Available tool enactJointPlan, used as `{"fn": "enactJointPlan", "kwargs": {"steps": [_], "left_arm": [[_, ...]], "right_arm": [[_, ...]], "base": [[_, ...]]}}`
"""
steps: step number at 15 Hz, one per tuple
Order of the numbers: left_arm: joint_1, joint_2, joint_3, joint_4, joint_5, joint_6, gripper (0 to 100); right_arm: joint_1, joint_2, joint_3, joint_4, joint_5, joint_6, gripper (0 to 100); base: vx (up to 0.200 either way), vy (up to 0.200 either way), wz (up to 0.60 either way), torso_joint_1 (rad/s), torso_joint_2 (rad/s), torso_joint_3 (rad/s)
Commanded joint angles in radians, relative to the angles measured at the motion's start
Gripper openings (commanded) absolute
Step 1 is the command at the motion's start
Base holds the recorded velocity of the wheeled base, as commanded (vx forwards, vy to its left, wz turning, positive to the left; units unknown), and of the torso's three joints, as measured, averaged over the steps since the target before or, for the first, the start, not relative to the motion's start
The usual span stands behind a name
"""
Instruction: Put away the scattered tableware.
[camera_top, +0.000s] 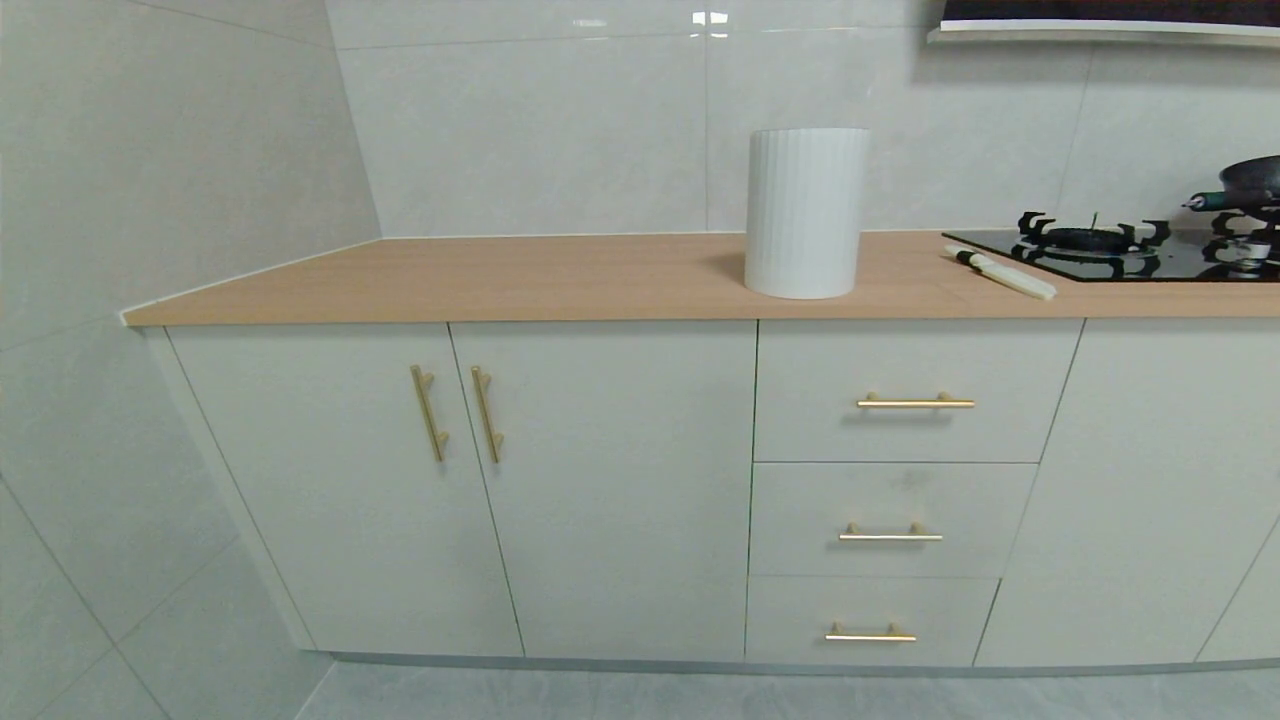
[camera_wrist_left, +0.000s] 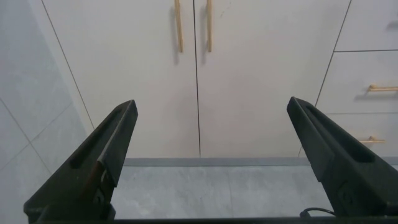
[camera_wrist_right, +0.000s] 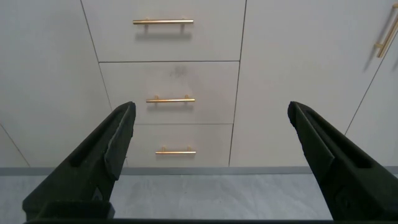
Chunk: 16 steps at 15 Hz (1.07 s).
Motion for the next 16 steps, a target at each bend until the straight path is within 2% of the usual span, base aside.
{"fn": "enactJointPlan", "kwargs": {"steps": [1,6,16], "left_arm": [[0.0,0.0,0.0,0.001,0.0,0.003,100],[0.0,0.0,0.0,-0.001,0.0,-0.001,100],[0.0,0.0,0.0,-0.001,0.0,-0.002,100]], "right_arm": [[0.001,0.002,0.0,0.001,0.001,-0.001,100],[0.001,0.002,0.0,0.001,0.001,-0.001,100],[0.001,0.002,0.0,0.001,0.001,-0.001,100]], "base": [[0.0,0.0,0.0,0.0,0.0,0.0],[0.0,0.0,0.0,0.0,0.0,0.0],[0.2,0.0,0.0,0.001,0.0,0.002]]}}
